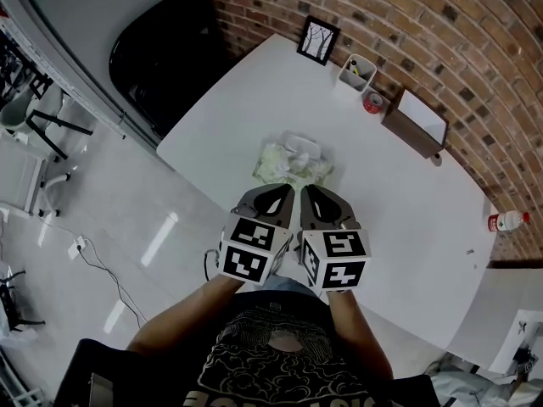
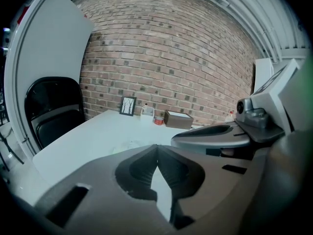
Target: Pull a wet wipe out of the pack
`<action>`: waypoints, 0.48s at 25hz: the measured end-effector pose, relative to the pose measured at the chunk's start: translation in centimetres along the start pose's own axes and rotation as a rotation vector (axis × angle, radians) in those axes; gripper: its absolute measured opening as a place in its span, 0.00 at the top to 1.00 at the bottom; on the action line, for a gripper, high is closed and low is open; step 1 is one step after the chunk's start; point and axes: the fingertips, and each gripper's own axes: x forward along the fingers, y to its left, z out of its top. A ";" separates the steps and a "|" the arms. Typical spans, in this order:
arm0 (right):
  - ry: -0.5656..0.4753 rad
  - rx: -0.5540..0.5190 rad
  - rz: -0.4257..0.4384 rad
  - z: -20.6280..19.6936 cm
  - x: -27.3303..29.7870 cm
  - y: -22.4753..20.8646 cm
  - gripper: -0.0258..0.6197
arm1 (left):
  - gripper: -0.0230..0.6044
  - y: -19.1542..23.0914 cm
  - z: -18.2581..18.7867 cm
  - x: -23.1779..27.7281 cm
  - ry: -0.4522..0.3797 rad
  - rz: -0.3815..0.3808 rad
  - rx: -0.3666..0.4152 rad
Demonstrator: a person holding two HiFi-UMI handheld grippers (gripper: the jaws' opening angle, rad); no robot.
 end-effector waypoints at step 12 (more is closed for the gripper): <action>0.026 0.046 0.038 -0.1 4.3 -1.9 0.93 | 0.94 2.3 0.1 2.7 0.028 0.055 -0.016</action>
